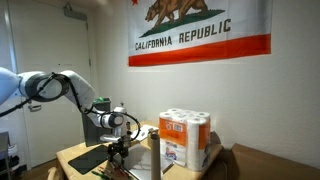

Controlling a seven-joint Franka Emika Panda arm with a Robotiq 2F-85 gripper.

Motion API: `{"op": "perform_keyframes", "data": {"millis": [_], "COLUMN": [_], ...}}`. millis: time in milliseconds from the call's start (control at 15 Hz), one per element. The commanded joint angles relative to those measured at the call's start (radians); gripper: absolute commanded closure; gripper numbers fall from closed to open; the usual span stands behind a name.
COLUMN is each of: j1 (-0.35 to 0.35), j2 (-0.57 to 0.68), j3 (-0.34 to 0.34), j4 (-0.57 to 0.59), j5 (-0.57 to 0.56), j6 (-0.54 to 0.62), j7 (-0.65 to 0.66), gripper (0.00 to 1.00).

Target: Close the laptop

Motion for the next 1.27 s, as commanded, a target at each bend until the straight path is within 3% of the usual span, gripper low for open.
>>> {"op": "perform_keyframes", "data": {"millis": [0, 533, 800, 867, 1200], "j1": [0.01, 0.01, 0.004, 0.01, 0.01], "j2": [-0.062, -0.294, -0.406, -0.344, -0.341], "j3": [-0.012, 0.015, 0.041, 0.032, 0.034], "j4": [-0.019, 0.01, -0.006, 0.036, 0.036], "j5": [0.002, -0.009, 0.007, -0.003, -0.003], "j6": [-0.027, -0.253, -0.284, -0.273, -0.273], "j7": [0.033, -0.041, -0.08, -0.044, -0.044], "gripper": [0.0, 0.0, 0.0, 0.0, 0.0]}}
